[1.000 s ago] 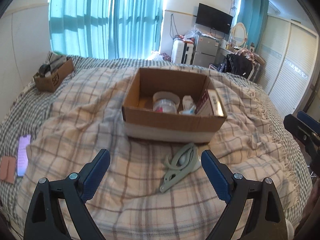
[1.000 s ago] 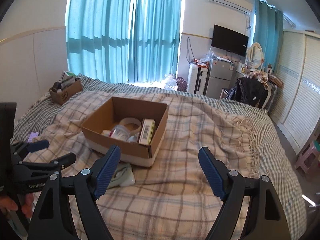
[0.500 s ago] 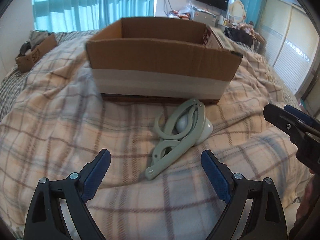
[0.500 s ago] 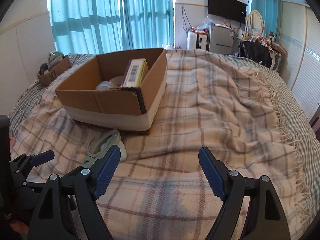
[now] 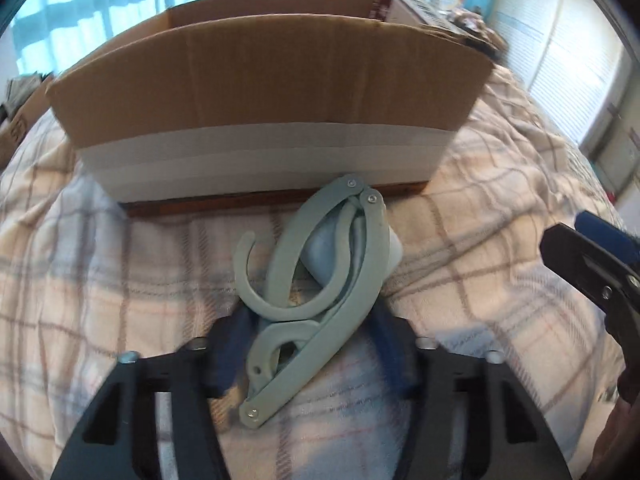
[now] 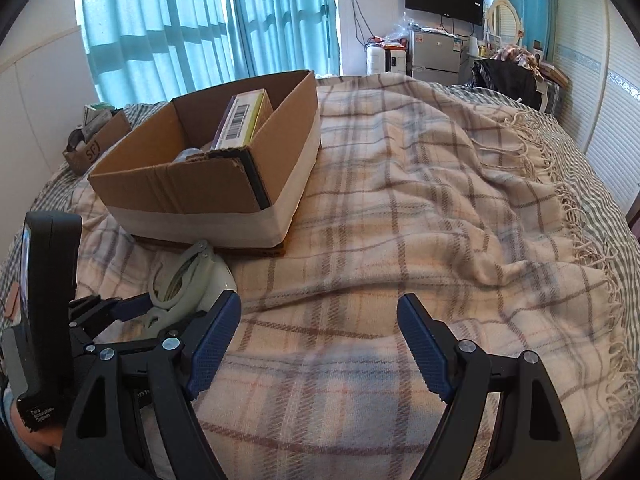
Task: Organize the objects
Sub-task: 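Grasp the pale green hanger with the left gripper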
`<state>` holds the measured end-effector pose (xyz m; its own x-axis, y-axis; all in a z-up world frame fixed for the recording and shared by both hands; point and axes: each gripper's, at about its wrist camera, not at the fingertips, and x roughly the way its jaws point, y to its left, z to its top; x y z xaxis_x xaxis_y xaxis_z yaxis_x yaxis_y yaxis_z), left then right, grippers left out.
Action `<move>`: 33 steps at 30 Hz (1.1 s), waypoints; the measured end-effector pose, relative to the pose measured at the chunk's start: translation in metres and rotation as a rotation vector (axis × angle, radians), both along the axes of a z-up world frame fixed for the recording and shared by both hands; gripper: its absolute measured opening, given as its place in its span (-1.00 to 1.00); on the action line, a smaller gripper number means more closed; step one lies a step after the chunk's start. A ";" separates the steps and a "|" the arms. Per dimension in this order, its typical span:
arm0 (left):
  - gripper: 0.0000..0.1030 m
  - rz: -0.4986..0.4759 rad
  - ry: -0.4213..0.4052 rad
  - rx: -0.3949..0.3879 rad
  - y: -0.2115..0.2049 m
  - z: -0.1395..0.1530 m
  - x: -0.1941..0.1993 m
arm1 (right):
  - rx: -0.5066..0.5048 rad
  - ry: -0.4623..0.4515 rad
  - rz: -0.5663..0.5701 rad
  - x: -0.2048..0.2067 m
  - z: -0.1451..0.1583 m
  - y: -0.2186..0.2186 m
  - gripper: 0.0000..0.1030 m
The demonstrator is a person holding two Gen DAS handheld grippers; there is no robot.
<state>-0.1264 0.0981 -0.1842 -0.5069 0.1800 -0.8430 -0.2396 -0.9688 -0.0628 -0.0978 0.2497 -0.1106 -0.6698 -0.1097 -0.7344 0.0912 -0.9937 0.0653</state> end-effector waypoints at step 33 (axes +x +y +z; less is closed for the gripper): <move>-0.30 0.206 0.004 0.098 -0.135 0.006 0.019 | 0.029 -0.088 0.169 -0.039 -0.040 -0.093 0.56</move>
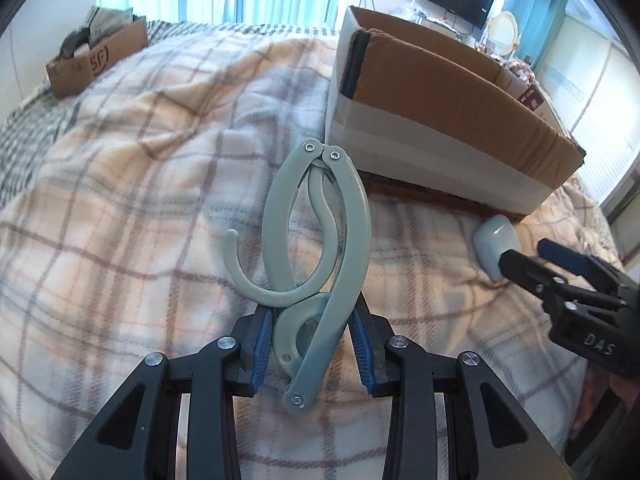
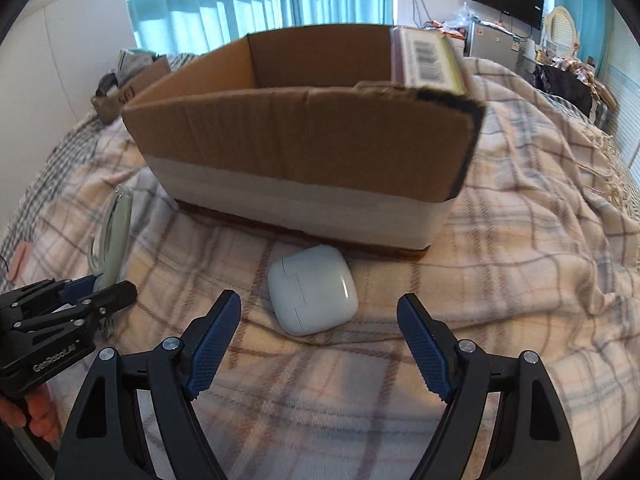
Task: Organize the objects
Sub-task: 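Grasp the pale green hanger with the left gripper, then carry the hanger into the box with left while right drops the earbud case in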
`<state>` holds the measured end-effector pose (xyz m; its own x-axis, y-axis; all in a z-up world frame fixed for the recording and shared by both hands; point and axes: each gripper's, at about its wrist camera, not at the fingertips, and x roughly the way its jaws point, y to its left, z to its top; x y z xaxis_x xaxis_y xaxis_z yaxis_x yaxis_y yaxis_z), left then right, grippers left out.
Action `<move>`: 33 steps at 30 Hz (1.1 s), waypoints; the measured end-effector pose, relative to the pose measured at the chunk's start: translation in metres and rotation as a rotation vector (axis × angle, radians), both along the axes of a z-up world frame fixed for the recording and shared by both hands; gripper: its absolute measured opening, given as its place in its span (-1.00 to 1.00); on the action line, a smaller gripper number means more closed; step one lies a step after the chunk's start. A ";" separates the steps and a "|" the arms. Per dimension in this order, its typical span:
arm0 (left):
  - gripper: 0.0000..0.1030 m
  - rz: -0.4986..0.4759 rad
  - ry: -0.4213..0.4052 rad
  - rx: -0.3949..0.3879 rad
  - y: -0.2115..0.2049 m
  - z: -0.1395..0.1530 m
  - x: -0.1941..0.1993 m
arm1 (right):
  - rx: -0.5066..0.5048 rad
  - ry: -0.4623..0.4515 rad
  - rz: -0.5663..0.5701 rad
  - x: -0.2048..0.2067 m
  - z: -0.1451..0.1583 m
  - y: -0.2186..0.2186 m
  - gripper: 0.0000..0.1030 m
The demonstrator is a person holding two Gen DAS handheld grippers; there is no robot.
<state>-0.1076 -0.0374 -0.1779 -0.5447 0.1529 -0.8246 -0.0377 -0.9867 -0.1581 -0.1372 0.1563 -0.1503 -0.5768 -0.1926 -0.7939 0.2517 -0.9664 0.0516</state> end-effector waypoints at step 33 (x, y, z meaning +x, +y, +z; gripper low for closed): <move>-0.33 -0.027 0.026 0.090 0.014 0.044 0.042 | 0.035 0.091 0.055 0.058 0.050 -0.021 0.00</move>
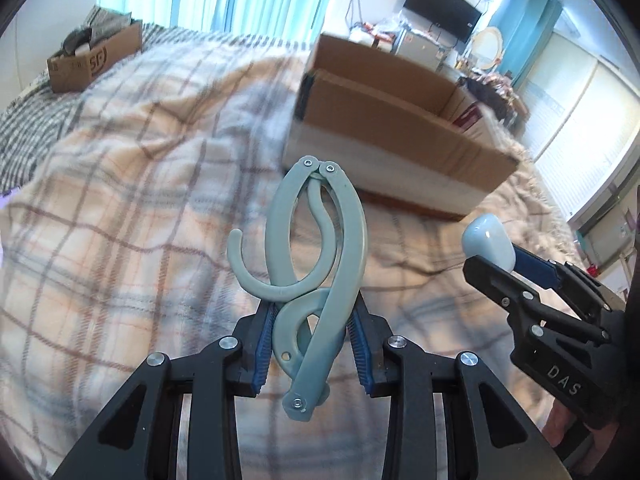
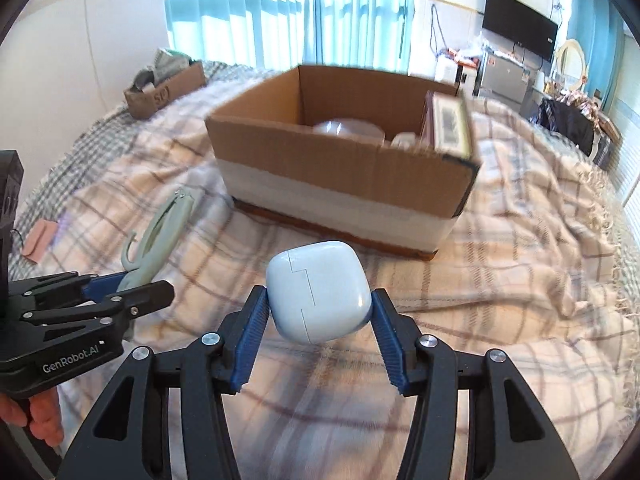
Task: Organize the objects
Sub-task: 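Carry the hanger into the box with left while right drops the earbud case in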
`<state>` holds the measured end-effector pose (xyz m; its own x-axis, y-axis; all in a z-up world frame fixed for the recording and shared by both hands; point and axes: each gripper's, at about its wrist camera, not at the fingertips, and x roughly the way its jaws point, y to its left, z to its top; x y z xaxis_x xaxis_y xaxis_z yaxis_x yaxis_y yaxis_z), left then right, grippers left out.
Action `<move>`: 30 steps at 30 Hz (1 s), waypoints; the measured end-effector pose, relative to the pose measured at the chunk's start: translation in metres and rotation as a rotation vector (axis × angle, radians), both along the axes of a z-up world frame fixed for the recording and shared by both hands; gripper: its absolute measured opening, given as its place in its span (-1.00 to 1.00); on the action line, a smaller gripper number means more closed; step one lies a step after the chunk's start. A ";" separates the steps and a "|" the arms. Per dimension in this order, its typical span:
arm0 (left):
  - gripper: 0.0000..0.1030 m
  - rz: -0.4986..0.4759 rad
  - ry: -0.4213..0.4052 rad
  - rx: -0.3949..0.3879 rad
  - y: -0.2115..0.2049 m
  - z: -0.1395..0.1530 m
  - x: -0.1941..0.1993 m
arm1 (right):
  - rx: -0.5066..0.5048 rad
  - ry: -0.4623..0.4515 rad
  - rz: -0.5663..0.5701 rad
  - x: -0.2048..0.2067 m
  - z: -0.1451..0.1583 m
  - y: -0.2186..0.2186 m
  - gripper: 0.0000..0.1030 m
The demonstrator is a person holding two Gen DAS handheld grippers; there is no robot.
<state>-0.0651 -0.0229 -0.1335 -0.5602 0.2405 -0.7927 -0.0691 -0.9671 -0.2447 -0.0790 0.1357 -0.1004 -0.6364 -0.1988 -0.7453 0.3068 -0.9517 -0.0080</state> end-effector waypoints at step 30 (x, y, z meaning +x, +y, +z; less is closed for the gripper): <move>-0.33 -0.084 0.191 -0.075 0.039 0.104 -0.137 | -0.023 0.238 -0.020 -0.098 0.125 0.008 0.00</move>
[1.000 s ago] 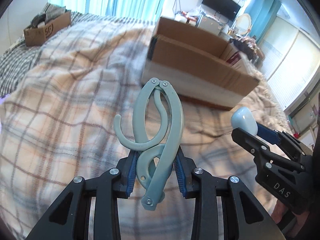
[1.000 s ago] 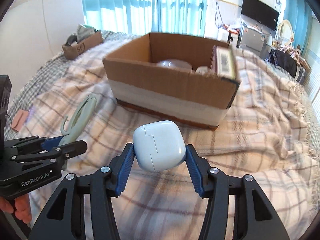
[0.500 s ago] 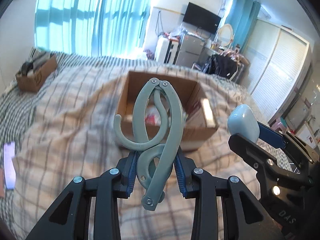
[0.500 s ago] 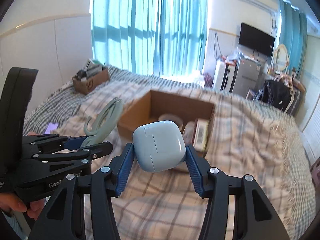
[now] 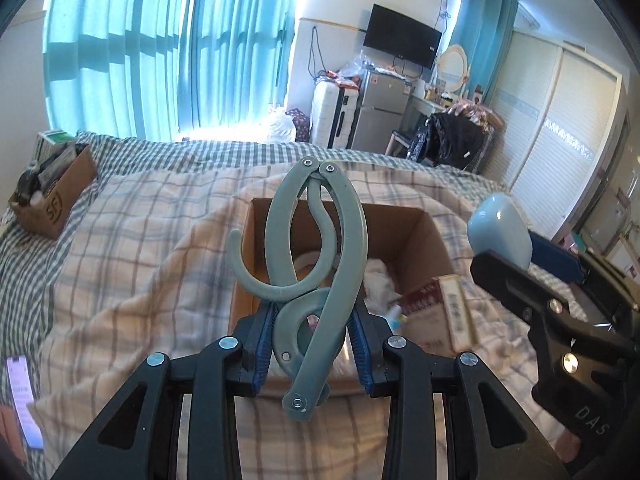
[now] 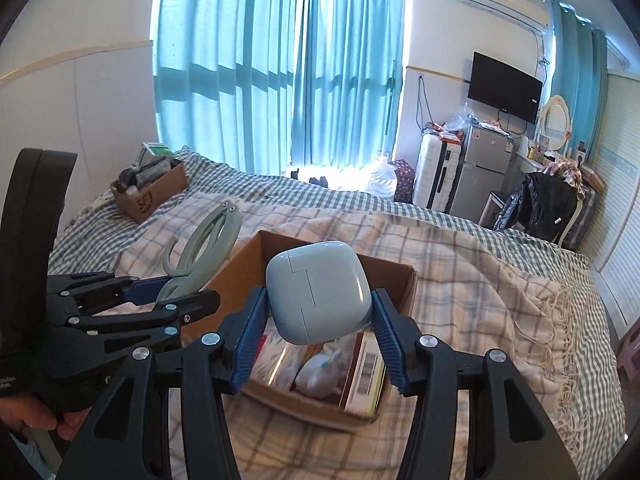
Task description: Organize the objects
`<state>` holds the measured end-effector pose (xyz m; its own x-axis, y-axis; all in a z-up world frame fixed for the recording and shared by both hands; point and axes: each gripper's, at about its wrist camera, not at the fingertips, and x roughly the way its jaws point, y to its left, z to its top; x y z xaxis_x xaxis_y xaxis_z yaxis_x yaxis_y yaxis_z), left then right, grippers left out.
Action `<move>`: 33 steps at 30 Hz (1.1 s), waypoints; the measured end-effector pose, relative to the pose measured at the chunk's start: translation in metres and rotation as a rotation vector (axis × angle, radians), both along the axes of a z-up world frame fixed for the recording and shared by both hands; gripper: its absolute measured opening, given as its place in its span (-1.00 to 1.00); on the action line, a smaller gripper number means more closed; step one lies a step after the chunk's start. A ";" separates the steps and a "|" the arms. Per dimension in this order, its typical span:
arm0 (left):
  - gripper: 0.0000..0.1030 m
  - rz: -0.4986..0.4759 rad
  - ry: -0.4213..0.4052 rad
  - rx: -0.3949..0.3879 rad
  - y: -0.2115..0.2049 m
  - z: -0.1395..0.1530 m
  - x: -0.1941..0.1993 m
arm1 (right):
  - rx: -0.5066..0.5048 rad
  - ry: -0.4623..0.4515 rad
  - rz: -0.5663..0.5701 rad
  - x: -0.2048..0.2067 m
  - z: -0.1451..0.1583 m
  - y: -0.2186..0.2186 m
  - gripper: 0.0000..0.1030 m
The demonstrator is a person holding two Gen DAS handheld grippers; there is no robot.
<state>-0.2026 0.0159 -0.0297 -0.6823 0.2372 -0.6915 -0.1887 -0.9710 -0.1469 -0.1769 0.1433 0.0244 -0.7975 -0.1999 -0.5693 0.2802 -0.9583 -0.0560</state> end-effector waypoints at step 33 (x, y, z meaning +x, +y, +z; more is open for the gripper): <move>0.78 0.024 0.008 -0.019 0.028 0.025 0.020 | -0.048 0.064 -0.112 0.008 0.034 0.041 0.36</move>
<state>-0.1828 0.0440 -0.0050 -0.6933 0.2082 -0.6900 -0.1669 -0.9777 -0.1274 -0.1688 0.1845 0.0588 -0.8509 -0.1333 -0.5081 0.1685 -0.9854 -0.0237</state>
